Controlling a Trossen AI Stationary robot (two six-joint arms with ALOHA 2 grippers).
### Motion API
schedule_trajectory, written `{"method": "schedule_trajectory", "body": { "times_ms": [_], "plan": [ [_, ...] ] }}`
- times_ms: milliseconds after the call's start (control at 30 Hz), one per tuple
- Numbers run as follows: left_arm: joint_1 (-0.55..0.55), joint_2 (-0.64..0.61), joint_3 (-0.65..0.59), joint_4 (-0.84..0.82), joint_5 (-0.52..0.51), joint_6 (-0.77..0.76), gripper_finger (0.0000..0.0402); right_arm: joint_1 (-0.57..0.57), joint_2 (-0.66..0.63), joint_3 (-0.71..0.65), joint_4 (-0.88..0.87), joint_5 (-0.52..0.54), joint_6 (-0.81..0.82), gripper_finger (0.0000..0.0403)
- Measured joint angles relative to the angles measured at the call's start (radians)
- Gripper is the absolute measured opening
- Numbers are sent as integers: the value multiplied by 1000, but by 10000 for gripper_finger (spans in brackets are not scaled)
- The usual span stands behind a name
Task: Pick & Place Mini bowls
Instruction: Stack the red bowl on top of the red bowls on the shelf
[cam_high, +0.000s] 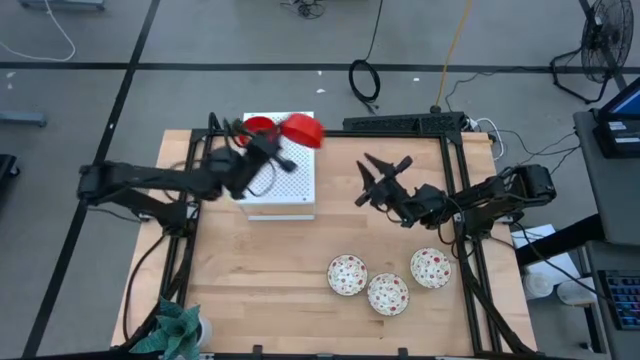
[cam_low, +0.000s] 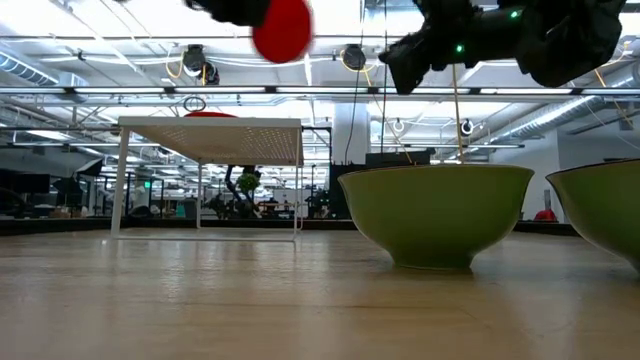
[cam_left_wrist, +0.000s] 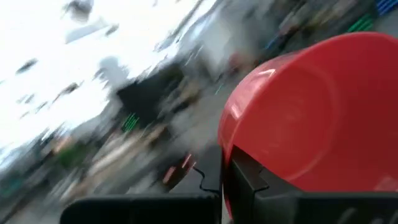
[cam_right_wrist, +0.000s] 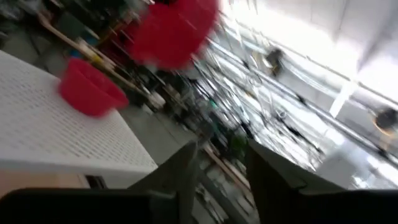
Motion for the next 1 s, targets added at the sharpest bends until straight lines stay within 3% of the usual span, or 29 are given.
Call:
{"method": "schedule_trajectory", "body": {
  "times_ms": [100, 167, 233, 333, 433, 567, 733, 1000],
  "plan": [
    [48, -116, 83, -319, -171, -133, 4, -17, -2, 0, 20, 69, -14, 147],
    [101, -170, 170, -607, -183, -291, 4, -22, -2, 0, 33, 80, -16, 153],
    [171, -185, 284, -898, -43, -491, 3, -31, -2, 0, 37, 87, -8, 154],
    [324, -166, 456, -1222, 361, -692, 3, -42, -2, 0, 36, 93, 9, 153],
    [458, -97, 587, -1385, 611, -703, 3, -46, -2, 0, 36, 80, 11, 148],
    [614, 31, 718, -1582, 727, -702, 3, -47, -4, 1, 35, 83, 10, 142],
    [781, 179, 775, -1758, 972, -637, 4, -46, -33, 1, 33, 135, 8, 140],
    [896, 298, 777, -1848, 1029, -627, 4, -46, -79, 2, -24, 207, 7, 139]
  ]
}}
